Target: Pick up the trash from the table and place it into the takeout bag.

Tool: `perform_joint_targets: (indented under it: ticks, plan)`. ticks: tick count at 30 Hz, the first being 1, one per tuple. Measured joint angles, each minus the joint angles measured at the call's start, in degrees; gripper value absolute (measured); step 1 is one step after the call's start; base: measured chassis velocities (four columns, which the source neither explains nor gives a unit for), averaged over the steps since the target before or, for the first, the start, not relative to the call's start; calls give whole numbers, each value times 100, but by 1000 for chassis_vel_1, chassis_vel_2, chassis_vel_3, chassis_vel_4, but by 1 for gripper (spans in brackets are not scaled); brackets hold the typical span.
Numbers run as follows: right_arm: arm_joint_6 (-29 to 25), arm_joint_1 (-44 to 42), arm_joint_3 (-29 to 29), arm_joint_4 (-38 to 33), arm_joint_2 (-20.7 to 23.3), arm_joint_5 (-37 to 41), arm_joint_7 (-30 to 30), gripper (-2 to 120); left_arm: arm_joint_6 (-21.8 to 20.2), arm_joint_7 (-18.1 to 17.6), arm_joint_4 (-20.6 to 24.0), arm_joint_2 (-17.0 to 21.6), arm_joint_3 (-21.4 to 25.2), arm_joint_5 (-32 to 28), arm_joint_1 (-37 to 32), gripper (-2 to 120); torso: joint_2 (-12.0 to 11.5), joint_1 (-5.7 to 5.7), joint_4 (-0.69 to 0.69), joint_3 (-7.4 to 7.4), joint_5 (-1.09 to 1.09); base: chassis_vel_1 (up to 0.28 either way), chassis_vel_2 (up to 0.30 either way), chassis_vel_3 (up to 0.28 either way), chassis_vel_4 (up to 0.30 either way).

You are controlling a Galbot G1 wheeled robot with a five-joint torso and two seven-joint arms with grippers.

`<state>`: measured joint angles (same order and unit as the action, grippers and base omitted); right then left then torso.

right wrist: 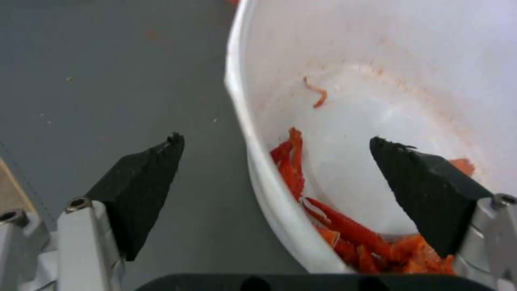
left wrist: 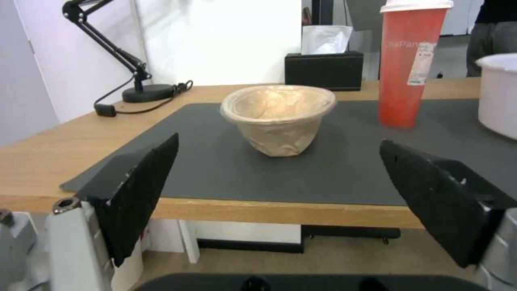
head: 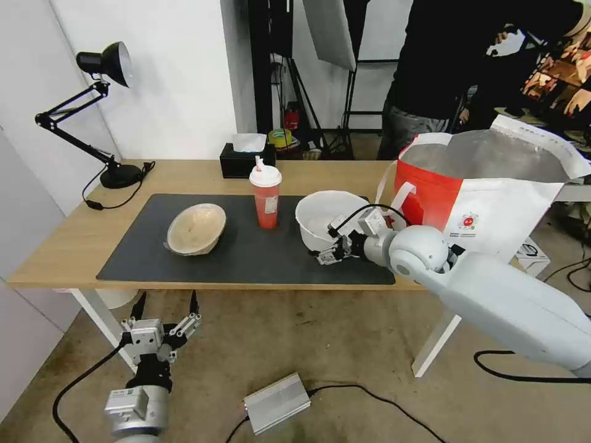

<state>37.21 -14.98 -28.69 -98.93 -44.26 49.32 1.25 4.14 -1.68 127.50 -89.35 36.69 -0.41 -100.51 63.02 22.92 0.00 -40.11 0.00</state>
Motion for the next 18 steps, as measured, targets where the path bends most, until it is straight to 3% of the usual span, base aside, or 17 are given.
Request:
perform_joint_targets:
  ticks: [18]
  plan:
    - [146, 204, -154, 129, -58, 295, 51, 83, 1, 1, -67, -2, -20, 4, 34, 100, 1, 0, 0, 0, 0, 0, 0, 0, 0]
